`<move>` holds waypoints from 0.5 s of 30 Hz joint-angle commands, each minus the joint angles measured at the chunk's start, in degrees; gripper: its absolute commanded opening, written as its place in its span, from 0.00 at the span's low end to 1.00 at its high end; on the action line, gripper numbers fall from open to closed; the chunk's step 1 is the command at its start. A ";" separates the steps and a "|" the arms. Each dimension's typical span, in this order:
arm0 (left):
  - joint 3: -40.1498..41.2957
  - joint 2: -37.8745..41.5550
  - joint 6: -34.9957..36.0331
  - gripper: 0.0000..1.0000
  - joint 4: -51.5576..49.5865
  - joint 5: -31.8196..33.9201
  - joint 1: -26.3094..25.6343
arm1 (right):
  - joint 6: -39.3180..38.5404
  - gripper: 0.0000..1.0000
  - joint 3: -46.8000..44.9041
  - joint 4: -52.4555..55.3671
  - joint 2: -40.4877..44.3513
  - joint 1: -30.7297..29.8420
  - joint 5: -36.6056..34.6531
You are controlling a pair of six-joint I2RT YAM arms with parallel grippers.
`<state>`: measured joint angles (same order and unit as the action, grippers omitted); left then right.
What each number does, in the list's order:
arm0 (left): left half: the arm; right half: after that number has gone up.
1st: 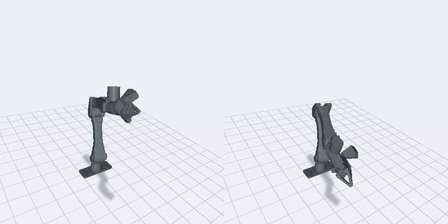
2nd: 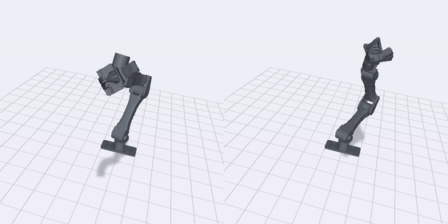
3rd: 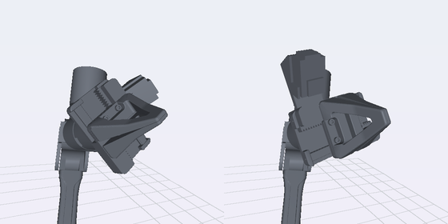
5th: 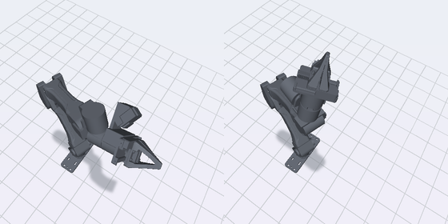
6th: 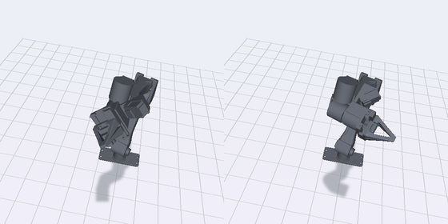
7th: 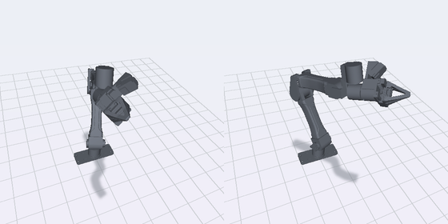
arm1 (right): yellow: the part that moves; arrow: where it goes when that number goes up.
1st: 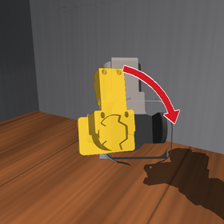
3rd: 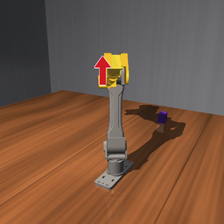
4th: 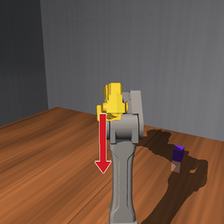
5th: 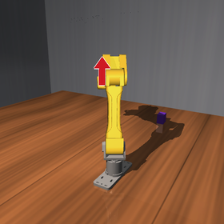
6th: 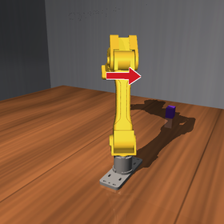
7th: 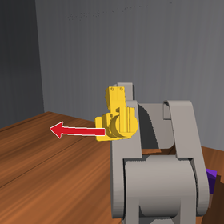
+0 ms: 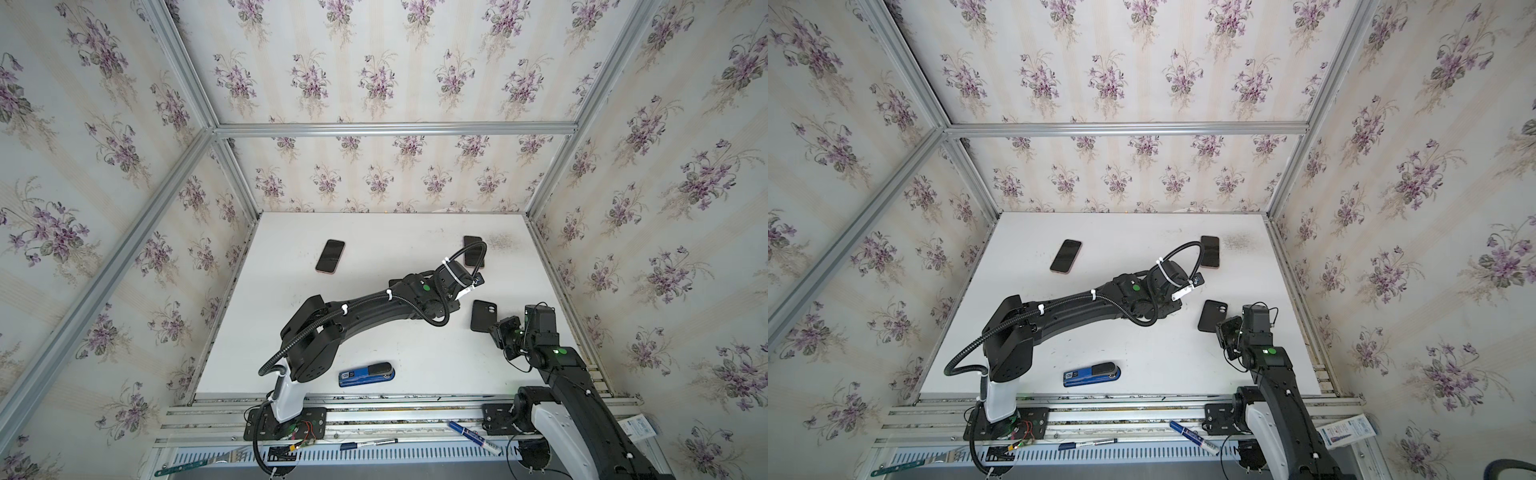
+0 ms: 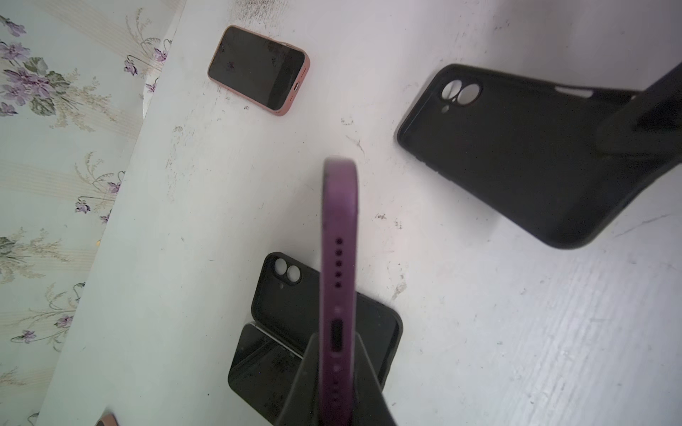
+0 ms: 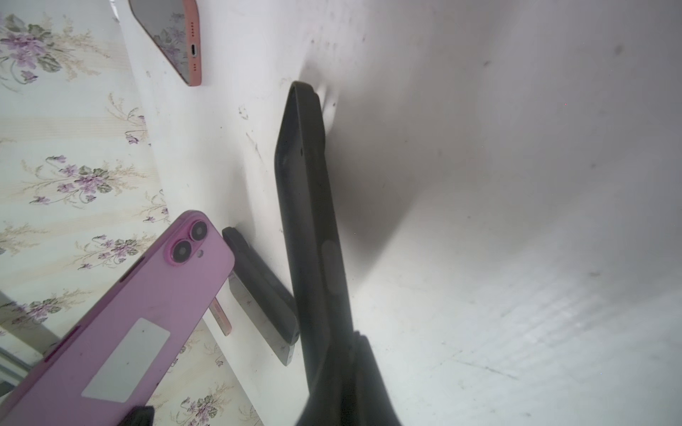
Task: Take the phone out of the phone case
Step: Remove the phone case from the phone.
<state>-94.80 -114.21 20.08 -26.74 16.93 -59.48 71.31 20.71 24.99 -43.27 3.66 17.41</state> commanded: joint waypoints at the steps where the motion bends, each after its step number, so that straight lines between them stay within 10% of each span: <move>1: 0.78 -0.43 3.33 0.06 3.00 3.12 -0.35 | -4.53 0.00 3.55 -1.84 -4.80 1.94 2.55; 15: 2.20 -5.39 6.69 0.09 6.16 10.56 -4.23 | -8.78 0.00 8.87 -9.74 -18.34 4.33 8.43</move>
<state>-92.90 -119.09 25.96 -22.59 26.02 -63.66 64.01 28.86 17.69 -61.06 7.75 24.45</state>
